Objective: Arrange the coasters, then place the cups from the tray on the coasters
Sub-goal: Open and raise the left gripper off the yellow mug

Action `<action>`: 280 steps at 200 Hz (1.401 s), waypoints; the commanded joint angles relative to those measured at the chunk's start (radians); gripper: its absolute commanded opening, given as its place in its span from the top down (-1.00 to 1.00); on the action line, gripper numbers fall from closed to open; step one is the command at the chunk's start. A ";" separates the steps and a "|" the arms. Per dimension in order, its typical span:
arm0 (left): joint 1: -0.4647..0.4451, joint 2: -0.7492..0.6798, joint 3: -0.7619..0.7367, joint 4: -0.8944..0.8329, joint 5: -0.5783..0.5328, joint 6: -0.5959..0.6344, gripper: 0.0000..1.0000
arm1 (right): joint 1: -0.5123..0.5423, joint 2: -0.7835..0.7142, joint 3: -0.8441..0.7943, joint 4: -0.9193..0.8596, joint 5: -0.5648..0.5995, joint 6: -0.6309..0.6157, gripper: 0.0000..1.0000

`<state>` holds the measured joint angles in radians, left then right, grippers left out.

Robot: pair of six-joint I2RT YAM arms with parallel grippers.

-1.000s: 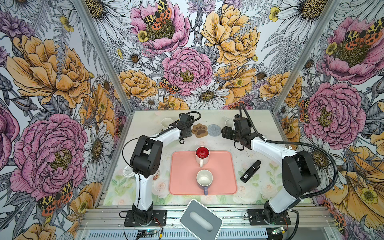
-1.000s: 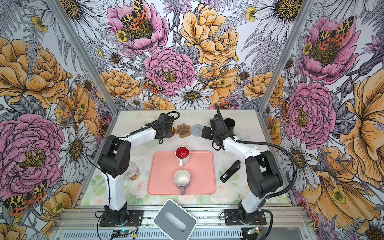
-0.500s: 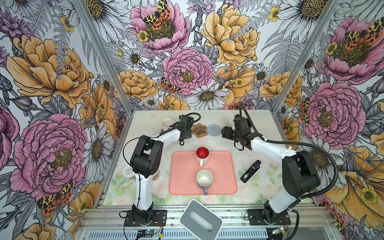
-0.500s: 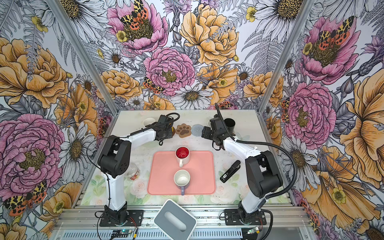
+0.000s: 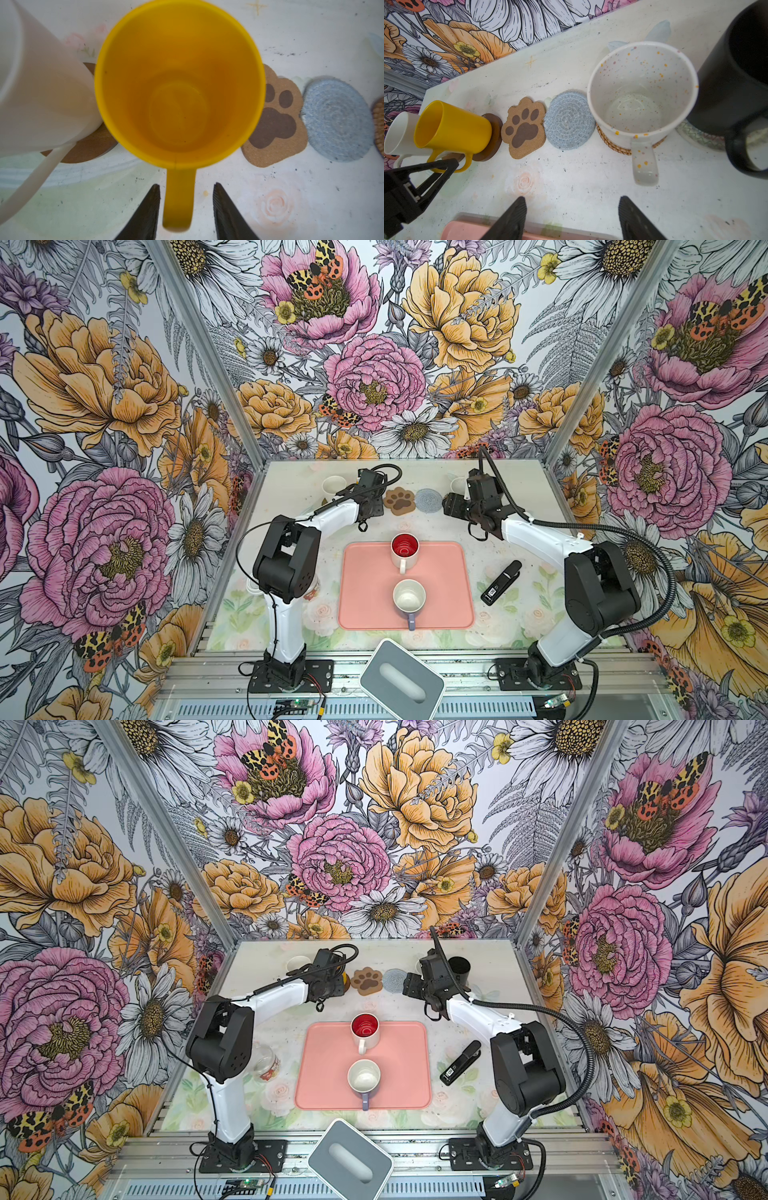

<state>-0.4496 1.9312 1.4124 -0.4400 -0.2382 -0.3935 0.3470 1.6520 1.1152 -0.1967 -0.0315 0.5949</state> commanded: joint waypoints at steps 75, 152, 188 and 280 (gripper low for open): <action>-0.040 -0.266 0.051 -0.002 -0.166 0.015 -0.06 | 0.004 -0.062 -0.017 0.025 -0.005 0.009 -0.43; -0.121 -0.403 -0.129 0.098 -0.253 0.003 -0.30 | 0.075 -0.155 -0.014 0.023 0.013 -0.004 -0.43; -0.144 -0.460 -0.220 0.163 -0.237 0.047 -0.43 | 0.165 -0.251 -0.043 0.009 0.010 -0.033 -0.43; -0.098 -0.535 -0.345 0.278 -0.181 0.074 -0.57 | 0.409 -0.629 -0.280 -0.193 0.002 -0.070 -0.42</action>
<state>-0.5674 1.4208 1.0924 -0.2203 -0.4557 -0.3321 0.7189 1.1057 0.8654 -0.3134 -0.0360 0.5262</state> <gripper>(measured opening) 0.782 0.709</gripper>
